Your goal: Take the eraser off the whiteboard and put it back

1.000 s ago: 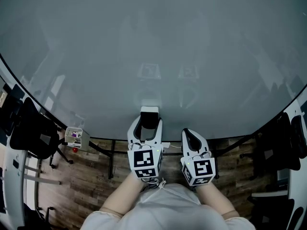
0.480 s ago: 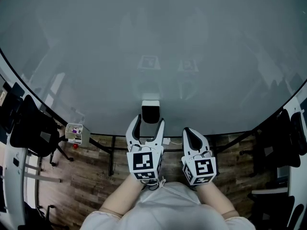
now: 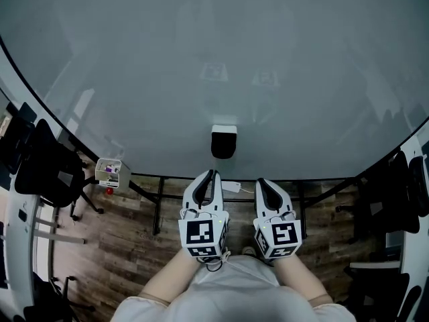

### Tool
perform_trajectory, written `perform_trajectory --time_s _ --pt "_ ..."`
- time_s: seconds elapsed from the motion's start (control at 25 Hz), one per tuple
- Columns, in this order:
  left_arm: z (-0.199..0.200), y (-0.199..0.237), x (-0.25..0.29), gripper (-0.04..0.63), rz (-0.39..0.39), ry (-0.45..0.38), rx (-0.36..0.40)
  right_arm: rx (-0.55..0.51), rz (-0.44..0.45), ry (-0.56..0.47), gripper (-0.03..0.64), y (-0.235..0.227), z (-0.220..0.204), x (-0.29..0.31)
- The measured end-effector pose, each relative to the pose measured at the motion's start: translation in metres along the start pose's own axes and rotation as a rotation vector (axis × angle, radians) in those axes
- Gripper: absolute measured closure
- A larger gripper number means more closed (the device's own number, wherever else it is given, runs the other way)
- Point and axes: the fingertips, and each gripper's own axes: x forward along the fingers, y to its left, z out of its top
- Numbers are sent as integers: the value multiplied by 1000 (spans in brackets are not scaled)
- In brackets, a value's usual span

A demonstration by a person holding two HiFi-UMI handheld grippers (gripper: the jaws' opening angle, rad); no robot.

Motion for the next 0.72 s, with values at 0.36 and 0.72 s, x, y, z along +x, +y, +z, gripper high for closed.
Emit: perform_trajectory --time_s 0.36,0.72 --pt "-31 -6 -19 578 -78 68 50 1 6 17 589 23 -13 -8" --pt "-42 -15 -26 578 -131 93 43 -28 26 3 591 35 -11 -12"
